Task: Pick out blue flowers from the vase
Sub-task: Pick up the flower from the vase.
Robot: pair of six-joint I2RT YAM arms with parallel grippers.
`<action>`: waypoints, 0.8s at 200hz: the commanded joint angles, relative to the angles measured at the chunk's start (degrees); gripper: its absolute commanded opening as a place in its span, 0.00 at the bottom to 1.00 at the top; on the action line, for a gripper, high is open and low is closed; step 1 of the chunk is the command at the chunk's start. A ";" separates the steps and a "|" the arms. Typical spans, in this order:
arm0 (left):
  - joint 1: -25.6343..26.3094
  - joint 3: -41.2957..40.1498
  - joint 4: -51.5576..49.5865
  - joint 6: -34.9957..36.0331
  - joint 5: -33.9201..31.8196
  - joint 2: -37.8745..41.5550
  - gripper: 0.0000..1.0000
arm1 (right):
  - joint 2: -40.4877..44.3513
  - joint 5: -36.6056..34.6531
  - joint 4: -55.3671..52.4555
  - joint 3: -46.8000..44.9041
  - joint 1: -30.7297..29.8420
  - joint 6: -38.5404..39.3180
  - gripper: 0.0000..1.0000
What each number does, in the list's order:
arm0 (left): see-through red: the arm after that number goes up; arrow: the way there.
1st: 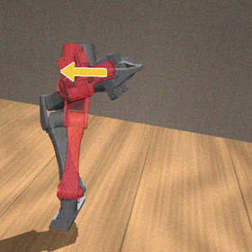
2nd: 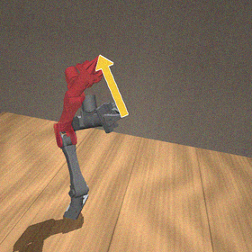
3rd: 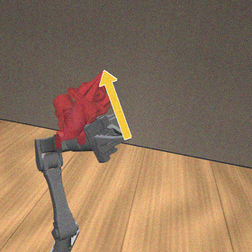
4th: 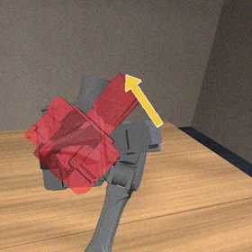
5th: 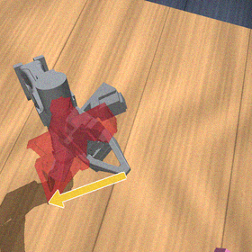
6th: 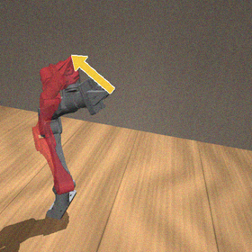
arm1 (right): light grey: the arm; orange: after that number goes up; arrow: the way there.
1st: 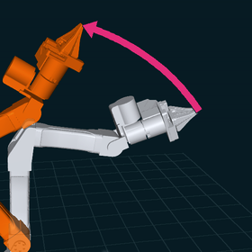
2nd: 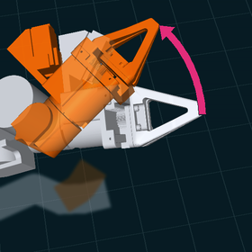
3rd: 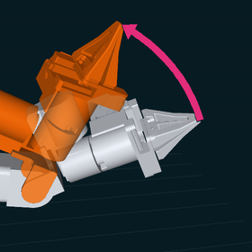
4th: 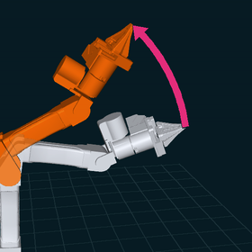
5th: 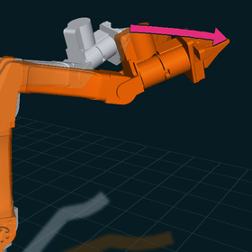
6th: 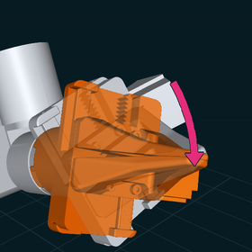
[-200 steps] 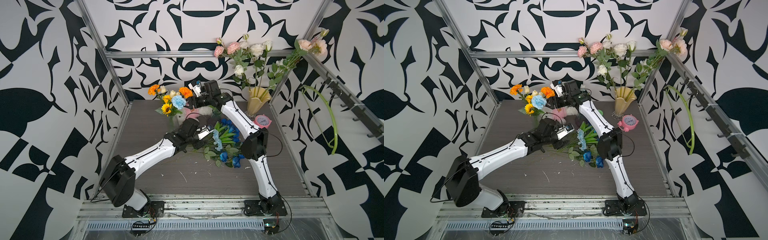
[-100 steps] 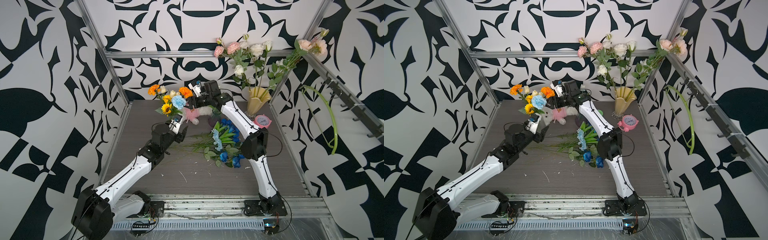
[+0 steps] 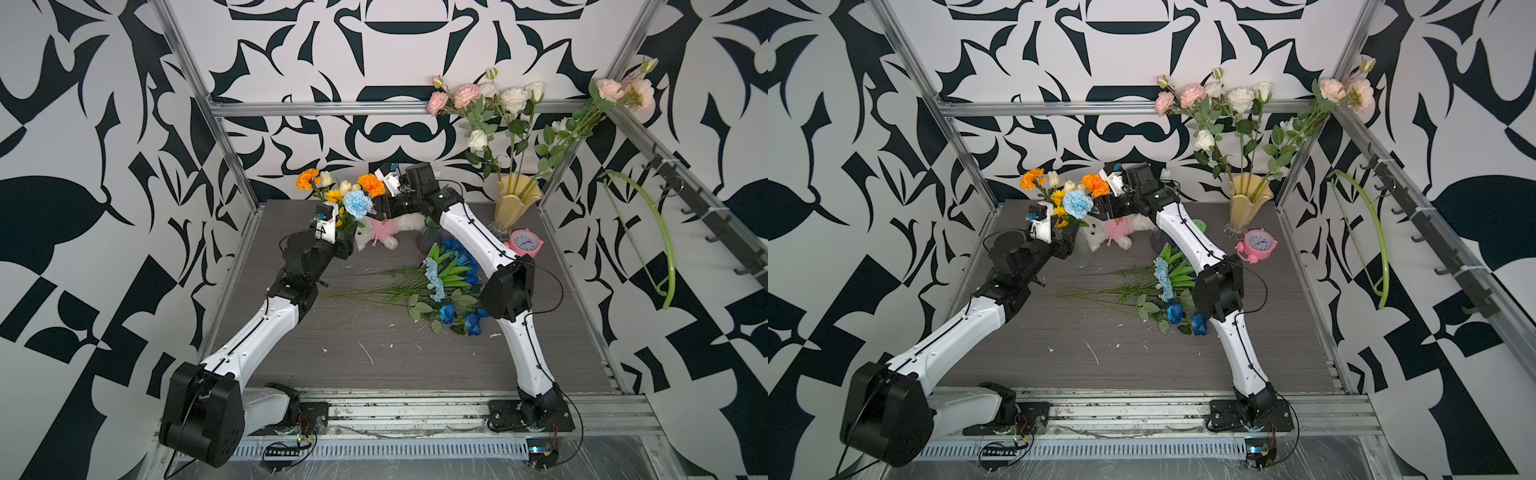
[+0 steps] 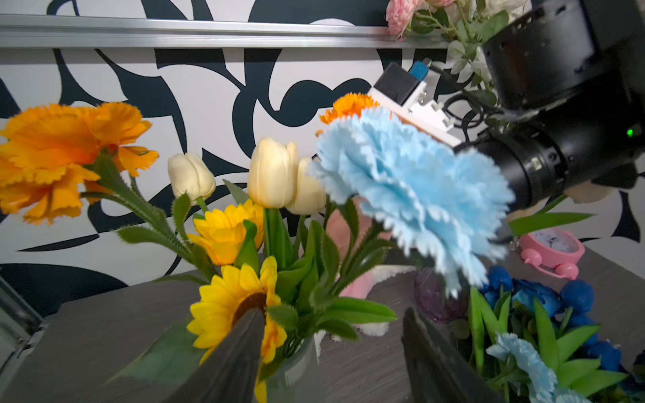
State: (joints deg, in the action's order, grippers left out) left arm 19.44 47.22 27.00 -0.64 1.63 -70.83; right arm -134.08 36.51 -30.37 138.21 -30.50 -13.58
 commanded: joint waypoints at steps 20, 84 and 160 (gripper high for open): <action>-1.78 3.78 4.55 -2.61 8.91 -3.73 0.57 | 2.87 1.02 2.42 -0.17 -0.19 -0.47 0.70; -2.38 6.30 5.33 -2.13 11.47 -7.63 0.39 | 3.04 1.00 2.51 -0.40 -0.19 -0.49 0.70; -2.83 7.94 6.56 -0.01 10.76 -7.46 0.19 | 3.21 1.11 3.04 -1.20 -0.25 -0.91 0.69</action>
State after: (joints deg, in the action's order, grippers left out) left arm 16.93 52.10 31.90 -1.87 11.79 -78.43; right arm -134.08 36.67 -29.28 137.08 -30.50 -13.85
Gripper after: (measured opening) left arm 0.215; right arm 0.694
